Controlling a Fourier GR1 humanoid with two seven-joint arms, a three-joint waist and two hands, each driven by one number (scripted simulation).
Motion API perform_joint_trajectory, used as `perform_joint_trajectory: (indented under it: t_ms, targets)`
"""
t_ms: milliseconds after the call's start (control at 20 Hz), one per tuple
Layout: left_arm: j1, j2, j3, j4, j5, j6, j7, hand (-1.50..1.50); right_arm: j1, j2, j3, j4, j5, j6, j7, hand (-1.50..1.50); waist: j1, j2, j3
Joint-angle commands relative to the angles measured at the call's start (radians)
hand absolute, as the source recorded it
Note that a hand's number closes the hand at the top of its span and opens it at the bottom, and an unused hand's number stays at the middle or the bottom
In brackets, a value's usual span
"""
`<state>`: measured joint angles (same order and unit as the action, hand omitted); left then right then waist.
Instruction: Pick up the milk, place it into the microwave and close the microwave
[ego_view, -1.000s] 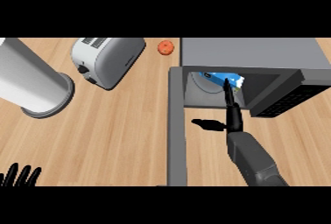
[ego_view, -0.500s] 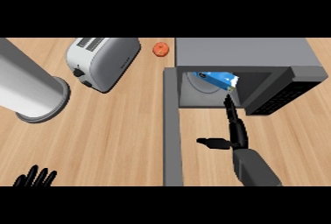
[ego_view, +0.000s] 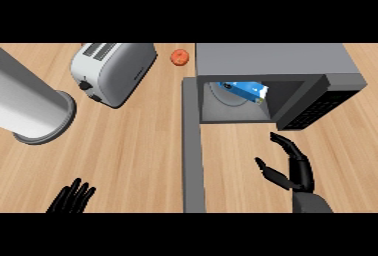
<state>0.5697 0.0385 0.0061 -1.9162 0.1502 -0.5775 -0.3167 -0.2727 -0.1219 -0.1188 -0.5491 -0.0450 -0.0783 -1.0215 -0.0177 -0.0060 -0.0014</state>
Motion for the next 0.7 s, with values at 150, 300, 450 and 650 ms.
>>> perform_joint_trajectory:
  t_ms: [150, 300, 450, 650]
  targets:
    - [-0.123, 0.039, -0.069, 0.136, -0.153, -0.041, -0.042, 1.50, 0.207, -0.086, 0.002, -0.205, -0.044, 0.088, 0.045, -1.50, 0.001, 0.002, 0.000]
    - [-0.160, -0.007, -0.141, 0.100, -0.262, 0.033, -0.036, 1.50, 0.263, -0.120, -0.028, -0.277, -0.097, 0.137, 0.077, -1.50, 0.007, 0.003, 0.000]
    - [-0.224, -0.037, -0.202, 0.147, -0.241, 0.062, 0.039, 1.50, 0.323, -0.106, -0.044, -0.331, -0.128, 0.144, 0.071, -1.50, 0.011, 0.005, 0.001]
    - [-0.285, -0.038, -0.318, 0.223, -0.288, 0.253, 0.018, 1.50, 0.377, -0.201, -0.110, -0.290, -0.183, 0.266, 0.014, -1.50, 0.011, 0.006, 0.002]
